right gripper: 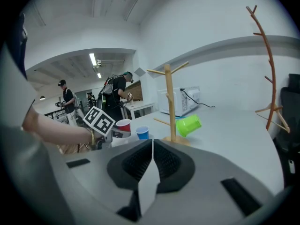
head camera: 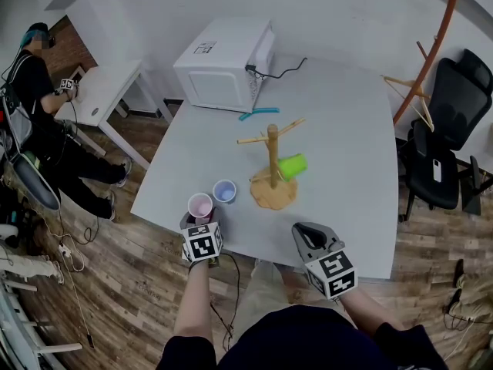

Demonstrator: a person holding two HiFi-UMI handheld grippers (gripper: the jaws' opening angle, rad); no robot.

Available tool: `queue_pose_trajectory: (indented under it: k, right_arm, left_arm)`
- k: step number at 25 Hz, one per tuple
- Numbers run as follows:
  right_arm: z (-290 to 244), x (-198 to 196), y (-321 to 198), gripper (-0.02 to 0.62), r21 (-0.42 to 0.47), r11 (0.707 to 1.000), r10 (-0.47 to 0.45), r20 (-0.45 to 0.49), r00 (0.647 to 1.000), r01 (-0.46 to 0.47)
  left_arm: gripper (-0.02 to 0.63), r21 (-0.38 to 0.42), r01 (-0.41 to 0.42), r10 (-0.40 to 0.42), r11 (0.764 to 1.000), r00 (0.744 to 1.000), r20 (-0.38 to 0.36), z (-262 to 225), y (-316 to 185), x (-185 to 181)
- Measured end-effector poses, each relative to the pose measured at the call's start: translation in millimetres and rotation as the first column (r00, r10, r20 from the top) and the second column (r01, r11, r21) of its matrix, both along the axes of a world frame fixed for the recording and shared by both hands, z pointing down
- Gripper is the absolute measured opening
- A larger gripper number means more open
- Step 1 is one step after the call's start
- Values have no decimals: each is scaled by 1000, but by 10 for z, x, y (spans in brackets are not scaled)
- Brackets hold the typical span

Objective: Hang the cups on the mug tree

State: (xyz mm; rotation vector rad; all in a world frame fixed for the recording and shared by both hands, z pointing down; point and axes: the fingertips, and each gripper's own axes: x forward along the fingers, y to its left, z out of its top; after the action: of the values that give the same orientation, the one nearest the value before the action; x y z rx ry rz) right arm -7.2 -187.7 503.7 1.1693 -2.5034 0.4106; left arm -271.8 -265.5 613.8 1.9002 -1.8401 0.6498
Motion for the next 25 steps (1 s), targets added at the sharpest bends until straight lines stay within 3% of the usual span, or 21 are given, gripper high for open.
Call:
queue_pose_trajectory:
  k: [25]
  right_arm:
    - [-195,208,575,32,36,999,-4,24,1000,3]
  left_arm:
    - [281,77,-175,167,982,981,101,-931,-65,626]
